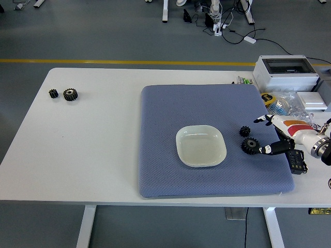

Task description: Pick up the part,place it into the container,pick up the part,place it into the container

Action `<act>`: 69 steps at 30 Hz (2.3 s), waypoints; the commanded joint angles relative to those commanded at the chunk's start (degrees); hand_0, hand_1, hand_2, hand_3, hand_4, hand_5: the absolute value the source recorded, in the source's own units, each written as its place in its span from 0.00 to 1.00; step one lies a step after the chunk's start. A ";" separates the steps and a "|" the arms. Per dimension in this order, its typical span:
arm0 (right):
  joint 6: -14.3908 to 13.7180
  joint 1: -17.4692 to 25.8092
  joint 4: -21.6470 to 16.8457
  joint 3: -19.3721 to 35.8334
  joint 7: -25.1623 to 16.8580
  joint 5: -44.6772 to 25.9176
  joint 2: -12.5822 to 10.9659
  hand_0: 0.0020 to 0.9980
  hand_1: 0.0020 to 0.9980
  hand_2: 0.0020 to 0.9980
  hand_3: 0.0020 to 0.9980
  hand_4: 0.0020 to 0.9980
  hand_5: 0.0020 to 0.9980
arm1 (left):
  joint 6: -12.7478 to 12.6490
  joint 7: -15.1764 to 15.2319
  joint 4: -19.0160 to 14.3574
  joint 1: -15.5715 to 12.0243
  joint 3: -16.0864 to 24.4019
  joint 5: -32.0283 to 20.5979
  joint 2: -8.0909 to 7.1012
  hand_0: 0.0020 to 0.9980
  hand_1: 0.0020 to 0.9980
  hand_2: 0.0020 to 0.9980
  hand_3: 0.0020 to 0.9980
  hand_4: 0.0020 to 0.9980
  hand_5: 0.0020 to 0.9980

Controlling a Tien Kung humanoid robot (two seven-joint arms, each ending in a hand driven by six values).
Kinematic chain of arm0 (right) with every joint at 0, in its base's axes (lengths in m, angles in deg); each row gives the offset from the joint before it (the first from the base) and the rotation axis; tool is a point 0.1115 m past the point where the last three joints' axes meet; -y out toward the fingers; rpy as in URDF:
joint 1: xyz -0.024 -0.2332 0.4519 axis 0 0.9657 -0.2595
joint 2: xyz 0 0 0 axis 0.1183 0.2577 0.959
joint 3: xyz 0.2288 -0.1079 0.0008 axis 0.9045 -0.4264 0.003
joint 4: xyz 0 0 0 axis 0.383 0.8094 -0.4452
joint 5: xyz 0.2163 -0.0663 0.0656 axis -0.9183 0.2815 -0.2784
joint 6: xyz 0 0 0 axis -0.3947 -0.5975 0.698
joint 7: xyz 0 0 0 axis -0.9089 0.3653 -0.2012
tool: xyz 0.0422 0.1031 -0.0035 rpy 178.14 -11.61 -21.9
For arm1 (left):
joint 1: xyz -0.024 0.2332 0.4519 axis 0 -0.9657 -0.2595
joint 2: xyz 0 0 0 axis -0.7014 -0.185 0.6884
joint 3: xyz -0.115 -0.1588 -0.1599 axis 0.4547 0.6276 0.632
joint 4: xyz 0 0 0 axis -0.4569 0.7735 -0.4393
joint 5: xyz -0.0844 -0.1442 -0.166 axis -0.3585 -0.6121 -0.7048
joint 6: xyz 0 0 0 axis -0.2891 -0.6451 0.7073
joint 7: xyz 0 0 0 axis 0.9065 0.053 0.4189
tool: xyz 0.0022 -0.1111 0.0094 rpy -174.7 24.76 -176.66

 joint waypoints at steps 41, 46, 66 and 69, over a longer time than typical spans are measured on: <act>-2.43 -7.23 14.17 -9.58 -0.89 -5.59 5.73 0.53 0.62 0.69 0.63 1.00 0.33 | 0.06 -0.45 0.00 0.67 -1.53 -0.87 0.00 0.73 0.70 0.68 0.56 0.65 0.59; -2.32 -7.51 14.83 -10.33 -1.07 -6.20 6.16 0.53 0.62 0.69 0.63 1.00 0.33 | 0.02 -0.45 0.00 0.68 -1.68 -0.97 0.00 0.73 0.70 0.68 0.56 0.65 0.59; -3.78 -8.26 13.63 -11.94 -2.53 -5.87 5.78 0.29 0.43 0.50 0.50 0.75 0.27 | -0.06 -0.48 0.00 0.73 -1.53 -0.49 0.00 0.72 0.70 0.68 0.56 0.65 0.59; -3.95 -8.40 14.49 -12.07 -2.65 -5.83 5.92 0.29 0.43 0.50 0.50 0.75 0.27 | -0.07 -0.43 0.00 0.83 -1.67 -0.61 0.00 0.72 0.70 0.68 0.56 0.65 0.59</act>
